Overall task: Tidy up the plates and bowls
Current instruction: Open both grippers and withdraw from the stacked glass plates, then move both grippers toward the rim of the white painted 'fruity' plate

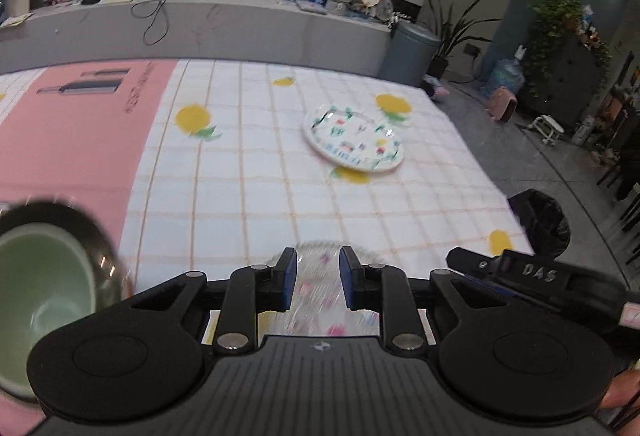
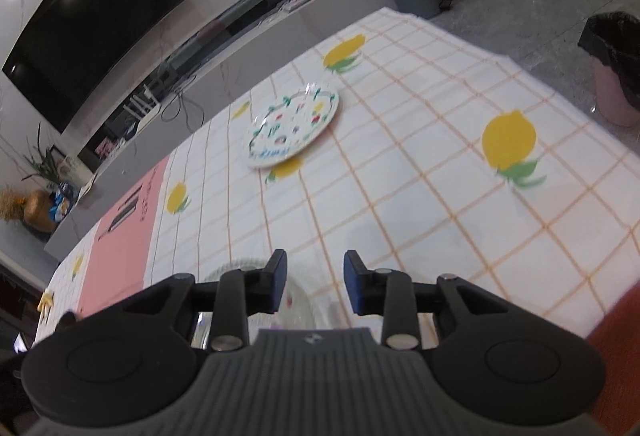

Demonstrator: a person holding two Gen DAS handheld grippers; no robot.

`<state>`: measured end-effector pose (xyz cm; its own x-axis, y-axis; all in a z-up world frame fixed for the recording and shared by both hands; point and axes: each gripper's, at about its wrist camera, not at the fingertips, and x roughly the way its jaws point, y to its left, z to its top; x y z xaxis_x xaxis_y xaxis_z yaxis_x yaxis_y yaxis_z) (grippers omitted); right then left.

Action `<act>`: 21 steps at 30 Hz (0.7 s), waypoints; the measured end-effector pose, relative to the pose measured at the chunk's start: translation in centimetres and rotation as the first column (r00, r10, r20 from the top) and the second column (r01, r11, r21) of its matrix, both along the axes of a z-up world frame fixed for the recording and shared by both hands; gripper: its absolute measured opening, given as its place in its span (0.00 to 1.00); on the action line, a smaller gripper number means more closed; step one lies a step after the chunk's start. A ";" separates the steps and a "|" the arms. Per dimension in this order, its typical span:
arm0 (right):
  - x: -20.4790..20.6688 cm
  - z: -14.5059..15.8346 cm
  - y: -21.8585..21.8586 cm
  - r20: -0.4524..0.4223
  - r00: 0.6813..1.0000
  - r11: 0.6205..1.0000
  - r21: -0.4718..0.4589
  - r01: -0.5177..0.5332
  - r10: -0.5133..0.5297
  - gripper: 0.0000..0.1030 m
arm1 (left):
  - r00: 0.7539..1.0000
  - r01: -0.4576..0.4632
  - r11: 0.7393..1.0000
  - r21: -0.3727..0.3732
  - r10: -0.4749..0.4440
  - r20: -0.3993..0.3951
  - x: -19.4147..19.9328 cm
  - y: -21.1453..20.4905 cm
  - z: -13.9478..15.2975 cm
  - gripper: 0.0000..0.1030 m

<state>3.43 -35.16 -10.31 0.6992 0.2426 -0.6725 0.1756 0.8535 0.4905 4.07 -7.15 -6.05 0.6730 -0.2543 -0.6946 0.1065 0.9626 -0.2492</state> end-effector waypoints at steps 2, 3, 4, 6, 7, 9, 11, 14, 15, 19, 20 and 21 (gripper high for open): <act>0.8 0.3 -0.2 0.025 1.000 1.000 -0.009 0.012 -0.012 0.31 | 1.000 -0.002 1.000 0.002 0.002 0.002 1.2 -0.4 0.7 0.25; 1.3 0.4 -0.3 0.038 0.999 1.000 -0.010 0.018 -0.017 0.31 | 1.000 -0.007 1.000 -0.001 0.007 0.001 1.7 -0.5 0.9 0.25; 1.9 0.5 -0.3 0.045 0.999 1.000 -0.010 0.022 -0.022 0.31 | 1.000 -0.013 1.000 -0.006 0.013 0.000 2.3 -0.7 1.2 0.25; 3.2 0.6 -0.4 0.051 0.998 1.000 -0.007 0.027 -0.027 0.31 | 1.000 -0.027 1.000 -0.007 0.027 -0.005 3.7 -1.1 1.7 0.25; 4.0 0.6 -0.4 0.055 0.998 1.000 -0.007 0.027 -0.027 0.31 | 0.999 -0.036 0.999 -0.003 0.036 -0.006 4.4 -1.3 1.9 0.25; 5.5 0.6 -0.5 0.062 0.998 0.999 -0.012 0.031 -0.030 0.32 | 0.999 -0.050 0.999 -0.005 0.049 -0.010 5.7 -1.7 2.3 0.25; 6.9 0.6 -0.7 0.069 0.997 0.999 -0.016 0.030 -0.029 0.33 | 0.998 -0.060 0.998 -0.002 0.060 -0.005 7.1 -2.2 2.7 0.25; 9.2 0.1 -1.0 0.060 0.998 1.000 -0.017 0.023 -0.022 0.36 | 0.998 -0.057 0.998 0.040 0.056 0.010 8.9 -3.3 3.2 0.25; 9.9 -0.1 -1.1 0.059 0.998 1.000 -0.021 0.021 -0.019 0.37 | 0.999 -0.049 0.997 0.057 0.048 0.012 9.5 -3.7 3.3 0.26; 12.6 -1.3 -1.7 0.038 0.999 1.000 -0.024 0.019 -0.018 0.37 | 0.998 -0.051 0.997 0.065 0.053 -0.027 12.6 -4.5 2.9 0.26; 13.2 -1.6 -2.0 0.032 0.999 1.000 -0.019 0.025 -0.024 0.37 | 0.998 -0.055 0.995 0.084 0.057 -0.021 13.4 -4.7 2.8 0.26; 13.9 -2.0 -2.2 0.024 0.999 0.999 -0.013 0.031 -0.030 0.37 | 0.999 -0.050 0.992 0.113 0.052 -0.010 14.1 -5.0 2.7 0.26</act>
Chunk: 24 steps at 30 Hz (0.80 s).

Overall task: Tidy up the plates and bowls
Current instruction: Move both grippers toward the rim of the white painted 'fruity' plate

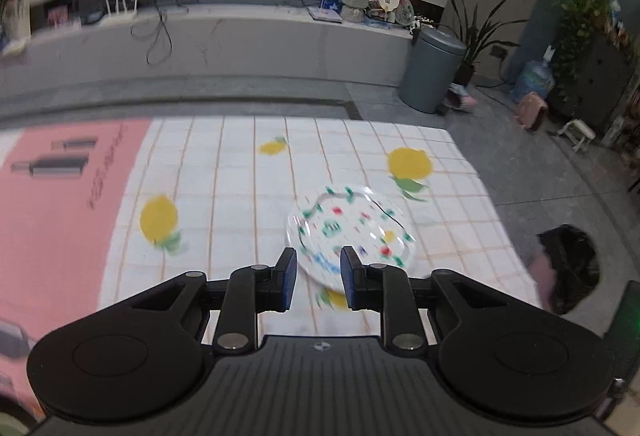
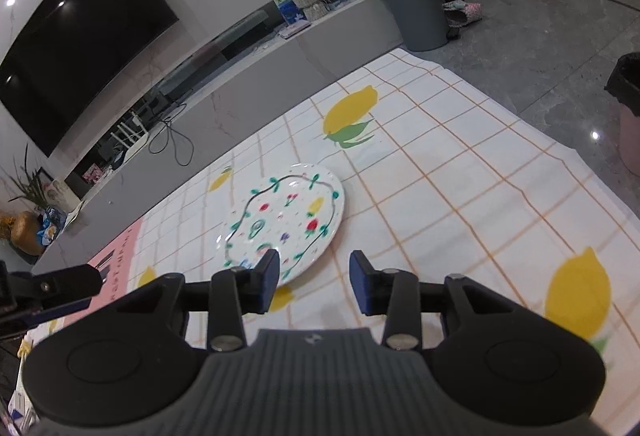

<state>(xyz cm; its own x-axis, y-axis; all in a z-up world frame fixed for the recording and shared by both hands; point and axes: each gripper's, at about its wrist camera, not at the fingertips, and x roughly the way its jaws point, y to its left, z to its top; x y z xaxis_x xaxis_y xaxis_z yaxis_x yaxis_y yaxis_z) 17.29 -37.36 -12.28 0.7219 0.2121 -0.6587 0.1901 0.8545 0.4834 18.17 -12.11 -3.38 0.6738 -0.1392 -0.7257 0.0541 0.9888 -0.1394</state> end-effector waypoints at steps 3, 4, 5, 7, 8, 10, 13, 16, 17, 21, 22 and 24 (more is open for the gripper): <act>1.8 -0.9 -0.5 -0.017 0.999 1.000 0.007 0.027 -0.027 0.37 | 1.000 0.002 0.999 0.046 -0.002 -0.004 2.3 -0.4 -0.8 0.26; 2.4 -1.1 -0.7 -0.019 0.999 0.999 0.014 0.035 -0.034 0.37 | 1.000 -0.010 0.999 0.040 0.011 -0.009 3.0 -0.2 -1.0 0.26; 3.0 -1.4 -1.0 -0.019 0.999 0.999 0.030 0.039 -0.039 0.38 | 1.000 -0.023 1.000 0.019 0.023 -0.016 3.7 0.1 -1.3 0.26; 3.9 -1.8 -1.4 -0.016 0.999 0.998 0.058 0.039 -0.039 0.37 | 0.998 -0.059 0.998 -0.023 0.059 -0.005 4.8 0.7 -1.7 0.26; 4.4 -2.0 -1.5 -0.011 0.999 0.997 0.062 0.038 -0.037 0.37 | 0.997 -0.081 0.996 -0.035 0.081 0.005 5.2 0.8 -2.0 0.26; 5.0 -2.6 -1.8 -0.007 0.999 0.997 0.062 0.038 -0.038 0.37 | 0.993 -0.121 0.990 -0.077 0.122 0.003 6.1 1.2 -2.9 0.26; 5.8 -3.8 -2.3 -0.025 0.999 0.996 0.088 0.025 -0.023 0.37 | 0.990 -0.141 0.982 -0.123 0.140 -0.024 7.0 1.2 -4.3 0.26; 6.1 -4.4 -2.9 -0.029 0.999 0.995 0.100 0.028 -0.025 0.36 | 0.994 -0.111 0.989 -0.099 0.108 -0.032 7.4 0.6 -5.9 0.26; 6.2 -4.4 -3.0 -0.027 0.999 0.994 0.102 0.026 -0.023 0.36 | 0.993 -0.114 0.989 -0.097 0.111 -0.042 7.6 0.6 -6.4 0.26; 6.5 -4.9 -3.2 -0.019 1.000 0.989 0.146 0.003 0.000 0.30 | 0.985 -0.157 0.979 -0.127 0.147 -0.087 8.1 1.4 -8.5 0.26; 6.5 -5.0 -3.1 -0.012 1.000 0.989 0.148 0.001 0.001 0.29 | 0.983 -0.167 0.974 -0.150 0.154 -0.096 8.2 1.7 -9.0 0.26; 6.5 -5.1 -3.0 -0.002 1.000 0.990 0.142 -0.007 0.007 0.27 | 0.980 -0.186 0.963 -0.197 0.166 -0.114 8.3 2.1 -9.7 0.26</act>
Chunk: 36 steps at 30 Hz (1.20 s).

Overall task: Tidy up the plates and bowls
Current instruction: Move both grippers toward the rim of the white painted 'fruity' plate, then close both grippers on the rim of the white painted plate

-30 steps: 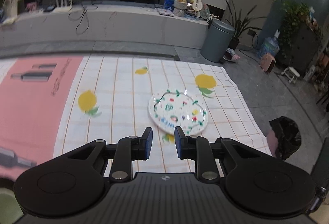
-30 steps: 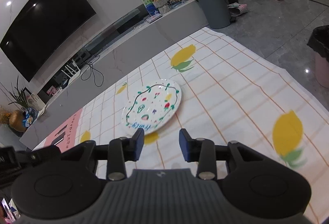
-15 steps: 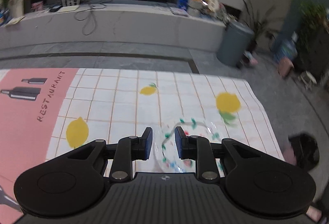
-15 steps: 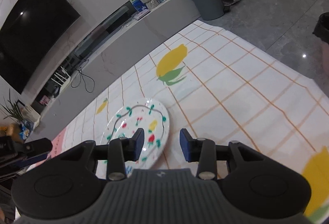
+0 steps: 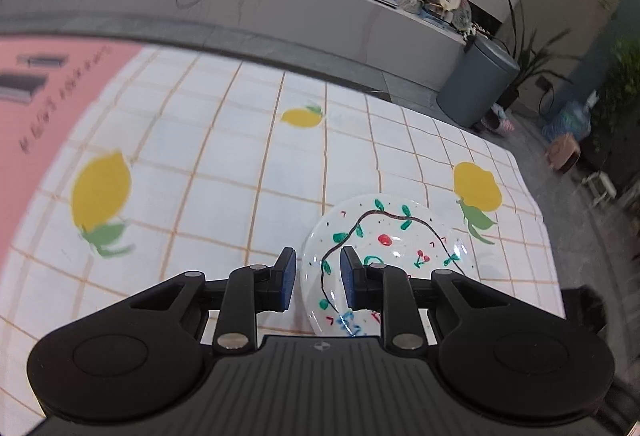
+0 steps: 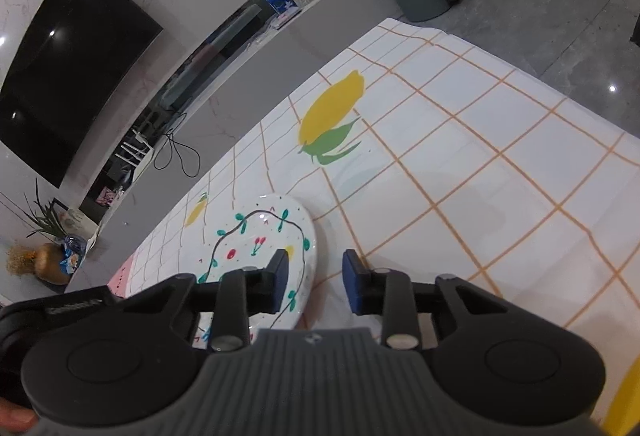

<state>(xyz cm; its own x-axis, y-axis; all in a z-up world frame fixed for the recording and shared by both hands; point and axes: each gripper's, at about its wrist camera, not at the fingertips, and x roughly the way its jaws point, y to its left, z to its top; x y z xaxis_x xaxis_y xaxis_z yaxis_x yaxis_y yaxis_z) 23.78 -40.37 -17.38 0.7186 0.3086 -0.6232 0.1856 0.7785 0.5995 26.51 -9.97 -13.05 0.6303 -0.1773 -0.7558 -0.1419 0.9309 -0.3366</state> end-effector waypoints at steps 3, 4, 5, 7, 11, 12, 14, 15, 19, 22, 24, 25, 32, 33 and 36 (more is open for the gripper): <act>0.2 -0.4 -0.1 0.008 1.000 1.000 0.024 -0.010 0.009 0.22 | 1.000 -0.005 1.000 -0.028 0.005 -0.004 0.3 0.3 -0.7 0.26; 0.2 -0.5 -0.3 0.009 1.000 0.999 0.035 -0.010 0.009 0.20 | 1.000 -0.008 1.000 -0.027 0.008 -0.005 0.4 0.3 -0.9 0.26; 0.3 -0.6 -0.3 0.010 1.000 0.999 0.041 -0.008 0.008 0.19 | 1.000 -0.006 1.000 -0.029 0.006 -0.011 0.5 0.3 -1.0 0.26; 0.3 -0.6 -0.2 0.011 1.000 0.999 0.038 -0.009 0.009 0.18 | 1.000 -0.007 0.999 -0.034 0.007 -0.005 0.6 0.4 -1.3 0.26; 0.5 -0.6 0.5 0.022 0.999 0.999 0.022 -0.034 0.033 0.18 | 1.000 -0.005 0.999 -0.036 0.005 0.003 0.8 0.3 -1.3 0.26; 0.5 -0.7 0.6 0.024 0.999 0.999 0.026 -0.035 0.034 0.18 | 1.000 -0.002 1.000 -0.030 0.002 0.004 0.8 0.3 -1.3 0.25; 0.5 -0.7 0.6 0.024 0.999 0.999 0.027 -0.033 0.032 0.17 | 1.000 -0.005 1.000 -0.021 0.005 0.002 0.8 0.2 -1.3 0.21; 0.5 -0.7 0.5 0.023 0.999 0.999 0.031 -0.032 0.031 0.17 | 1.000 -0.010 1.000 -0.022 0.010 0.001 0.8 0.2 -1.3 0.19; 0.6 -1.0 0.3 0.015 1.000 0.999 0.026 -0.018 0.017 0.06 | 1.000 -0.018 0.999 -0.026 0.018 -0.001 0.8 0.4 -1.3 0.15; 0.4 -1.0 0.2 0.012 1.000 1.000 0.031 -0.004 0.004 0.06 | 1.000 -0.022 0.999 -0.035 0.021 -0.009 0.6 0.5 -1.1 0.14; 0.3 -0.7 0.5 0.011 1.000 1.000 0.008 -0.010 0.010 0.06 | 1.000 -0.026 0.999 -0.037 0.026 -0.001 0.3 0.6 -0.8 0.12; 0.3 -0.5 0.6 0.014 1.000 1.000 -0.004 -0.017 0.017 0.06 | 1.000 -0.029 0.999 -0.039 0.029 0.002 0.2 0.7 -0.6 0.12; -0.1 -0.5 0.0 -0.003 1.000 0.994 0.108 -0.028 0.028 0.06 | 0.998 -0.064 0.995 -0.078 0.065 0.013 -1.5 2.0 0.7 0.12; -0.2 -0.5 0.0 -0.007 1.000 0.991 0.130 -0.029 0.030 0.06 | 0.997 -0.068 0.995 -0.074 0.069 0.018 -1.9 2.1 1.1 0.12; -0.9 0.0 0.1 -0.003 0.999 0.987 0.159 -0.034 0.035 0.06 | 0.997 -0.063 0.996 -0.065 0.065 0.038 -2.9 2.2 2.0 0.12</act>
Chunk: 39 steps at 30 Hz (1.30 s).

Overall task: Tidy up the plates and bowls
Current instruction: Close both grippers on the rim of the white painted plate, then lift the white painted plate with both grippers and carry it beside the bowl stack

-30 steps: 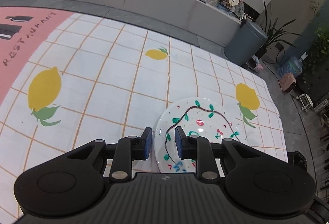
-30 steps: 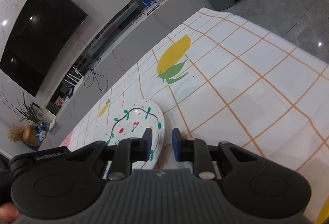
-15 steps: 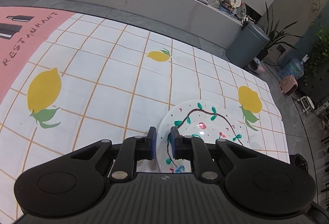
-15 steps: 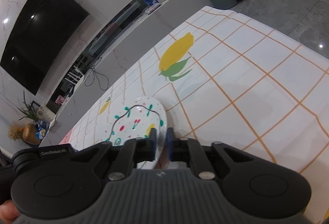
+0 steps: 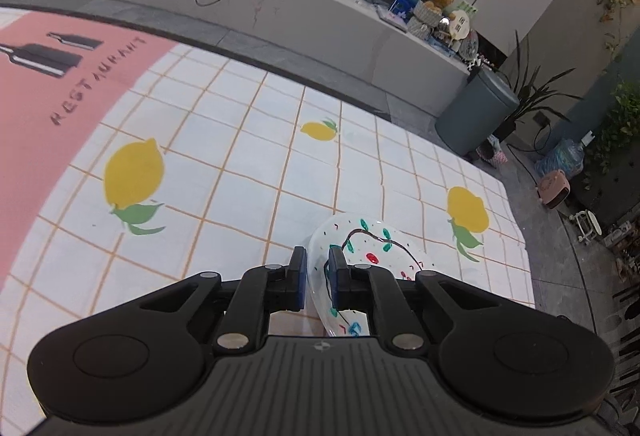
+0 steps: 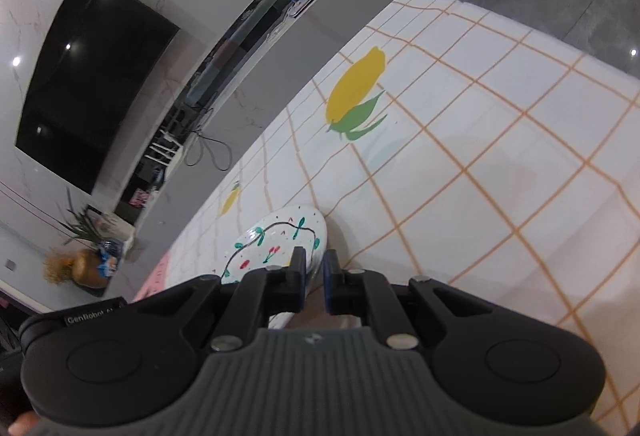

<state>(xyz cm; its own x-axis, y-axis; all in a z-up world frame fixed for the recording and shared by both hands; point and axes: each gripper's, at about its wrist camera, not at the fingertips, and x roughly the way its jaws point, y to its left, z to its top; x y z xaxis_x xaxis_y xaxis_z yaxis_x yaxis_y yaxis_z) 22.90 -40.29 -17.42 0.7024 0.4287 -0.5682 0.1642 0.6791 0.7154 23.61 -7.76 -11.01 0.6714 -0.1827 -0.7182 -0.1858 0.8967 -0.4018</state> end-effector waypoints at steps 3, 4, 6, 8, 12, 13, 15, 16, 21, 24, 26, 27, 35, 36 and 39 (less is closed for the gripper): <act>-0.9 0.5 -0.2 0.010 1.000 0.999 0.034 0.001 -0.001 0.06 | 1.000 0.007 1.000 0.004 -0.007 0.000 -1.2 0.1 0.7 0.10; -1.3 0.7 -0.3 0.011 1.000 0.999 0.043 0.004 -0.004 0.06 | 1.000 0.010 1.000 0.005 -0.010 0.003 -1.8 0.1 1.0 0.10; -2.1 1.0 -0.4 0.012 1.000 0.998 0.057 0.008 -0.009 0.06 | 1.000 0.012 1.000 -0.002 -0.012 0.022 -3.0 0.1 1.6 0.10; -2.9 1.4 -0.3 0.008 1.000 0.998 0.057 0.014 -0.014 0.06 | 0.999 0.012 1.000 -0.008 -0.012 0.032 -4.1 0.1 2.1 0.10; -4.9 2.4 -0.4 0.002 1.000 0.998 0.066 0.011 -0.012 0.06 | 0.999 0.016 1.000 -0.021 -0.015 0.048 -6.3 0.3 3.0 0.10; -5.6 2.7 -0.4 0.001 1.000 0.998 0.068 0.011 -0.011 0.06 | 0.998 0.022 1.000 -0.022 -0.021 0.051 -7.0 0.3 3.2 0.10; -7.0 3.2 -0.5 -0.004 1.000 0.997 0.074 0.014 -0.014 0.06 | 0.998 0.030 0.999 -0.024 -0.028 0.060 -8.4 0.4 3.8 0.10; -7.7 3.5 -0.4 -0.008 1.000 0.997 0.073 0.014 -0.013 0.06 | 0.997 0.035 0.999 -0.021 -0.034 0.065 -9.2 0.4 4.1 0.10; -11.6 5.1 0.6 -0.009 1.000 0.999 0.051 0.006 -0.005 0.07 | 0.994 0.052 0.998 -0.035 -0.048 0.099 -13.4 1.5 5.3 0.10; -14.0 5.9 1.5 -0.006 1.000 0.999 0.033 -0.001 0.001 0.07 | 0.990 0.080 0.996 -0.042 -0.074 0.119 -15.7 2.4 5.9 0.10; -15.4 6.0 2.0 -0.016 1.000 1.000 0.029 -0.005 0.005 0.08 | 0.987 0.096 0.995 -0.031 -0.091 0.130 -17.4 2.7 5.9 0.10; -16.1 5.9 2.2 -0.023 1.000 1.000 0.030 -0.006 0.007 0.08 | 0.986 0.104 0.994 -0.029 -0.100 0.133 -18.1 2.9 5.9 0.10; -19.9 4.9 4.6 -0.075 0.997 1.000 -0.004 -0.031 0.031 0.08 | 0.992 0.100 0.993 -0.056 -0.094 0.089 -22.0 5.1 3.4 0.10; -20.1 4.8 5.0 -0.080 0.996 0.999 -0.019 -0.034 0.032 0.08 | 0.993 0.097 0.993 -0.063 -0.091 0.080 -22.3 5.3 3.0 0.10; -20.7 4.5 5.6 -0.091 0.995 0.998 -0.045 -0.037 0.033 0.08 | 0.994 0.094 0.993 -0.071 -0.090 0.063 -22.8 5.6 2.1 0.10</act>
<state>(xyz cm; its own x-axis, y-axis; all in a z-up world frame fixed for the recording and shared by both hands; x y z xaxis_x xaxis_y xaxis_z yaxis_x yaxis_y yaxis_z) 2.23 -34.74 -12.94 0.6326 0.4236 -0.6483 0.2017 0.7182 0.6660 0.79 -2.11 -8.92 0.6905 -0.2967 -0.6596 -0.0776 0.8763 -0.4755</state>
